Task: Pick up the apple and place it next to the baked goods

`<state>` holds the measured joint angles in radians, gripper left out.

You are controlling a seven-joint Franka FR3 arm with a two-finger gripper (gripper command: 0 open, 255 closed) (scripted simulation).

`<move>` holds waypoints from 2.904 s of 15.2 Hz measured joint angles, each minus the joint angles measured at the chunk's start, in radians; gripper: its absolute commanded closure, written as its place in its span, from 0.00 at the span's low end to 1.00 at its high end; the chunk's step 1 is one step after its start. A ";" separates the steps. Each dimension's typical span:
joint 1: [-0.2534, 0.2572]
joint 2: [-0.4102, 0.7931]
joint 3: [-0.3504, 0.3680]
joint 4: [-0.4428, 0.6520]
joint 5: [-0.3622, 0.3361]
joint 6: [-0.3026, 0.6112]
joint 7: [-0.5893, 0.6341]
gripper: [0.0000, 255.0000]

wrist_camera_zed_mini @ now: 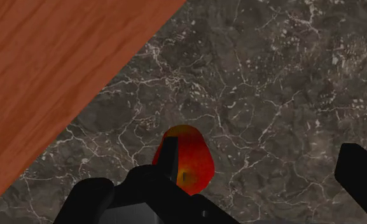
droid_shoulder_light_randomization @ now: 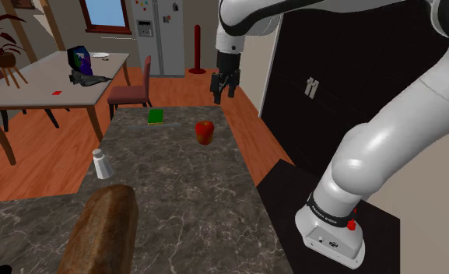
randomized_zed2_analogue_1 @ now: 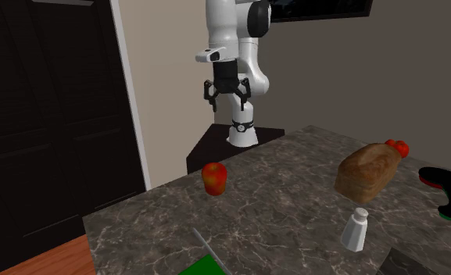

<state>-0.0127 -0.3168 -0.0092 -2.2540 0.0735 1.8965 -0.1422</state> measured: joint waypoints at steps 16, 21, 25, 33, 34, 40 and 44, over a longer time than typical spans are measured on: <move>-0.011 0.478 -0.002 0.240 -0.058 0.188 0.046 0.00; -0.012 0.494 -0.002 0.214 -0.058 0.230 0.044 0.00; -0.012 0.496 -0.002 0.213 -0.058 0.233 0.044 0.00; -0.012 0.496 -0.002 0.214 -0.058 0.233 0.044 1.00; -0.012 0.496 -0.003 0.214 -0.058 0.233 0.044 1.00; -0.012 0.480 -0.003 0.234 -0.058 0.196 0.044 1.00; -0.011 0.452 -0.002 0.255 -0.059 0.147 0.047 1.00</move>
<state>-0.0237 0.1355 -0.0112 -1.9986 0.0146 2.0438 -0.0954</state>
